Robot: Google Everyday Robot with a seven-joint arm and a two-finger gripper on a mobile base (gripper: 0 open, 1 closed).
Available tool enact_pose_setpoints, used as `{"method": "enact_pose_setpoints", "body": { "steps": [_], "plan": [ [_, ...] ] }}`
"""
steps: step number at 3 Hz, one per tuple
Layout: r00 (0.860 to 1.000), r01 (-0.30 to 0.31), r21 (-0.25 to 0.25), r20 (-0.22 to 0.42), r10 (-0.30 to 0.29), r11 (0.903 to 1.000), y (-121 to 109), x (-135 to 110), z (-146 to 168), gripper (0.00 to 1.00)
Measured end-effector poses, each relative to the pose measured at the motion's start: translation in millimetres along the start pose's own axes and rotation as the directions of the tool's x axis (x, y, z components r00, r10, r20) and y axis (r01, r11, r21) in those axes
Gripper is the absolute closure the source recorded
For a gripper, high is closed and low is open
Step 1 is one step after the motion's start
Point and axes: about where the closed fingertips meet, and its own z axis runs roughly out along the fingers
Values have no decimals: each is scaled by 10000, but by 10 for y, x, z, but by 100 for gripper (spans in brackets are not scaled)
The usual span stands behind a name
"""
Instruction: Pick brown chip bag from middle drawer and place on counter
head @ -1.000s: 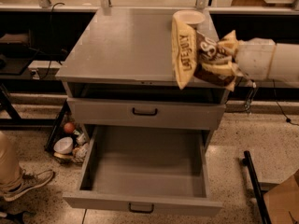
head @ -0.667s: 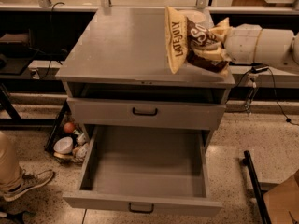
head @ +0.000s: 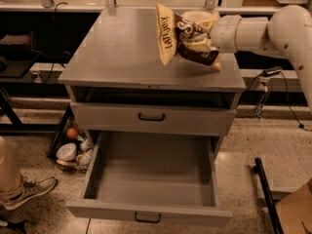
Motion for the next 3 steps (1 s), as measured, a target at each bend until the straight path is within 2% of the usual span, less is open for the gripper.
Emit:
{"method": "enact_pose_setpoints", "body": {
  "steps": [2,3],
  "plan": [
    [9982,-420,-1052,-463,373,9936,61,127,519,35],
    [9971,-644,-1379,-479,583,9883,108,154,641,11]
  ]
}}
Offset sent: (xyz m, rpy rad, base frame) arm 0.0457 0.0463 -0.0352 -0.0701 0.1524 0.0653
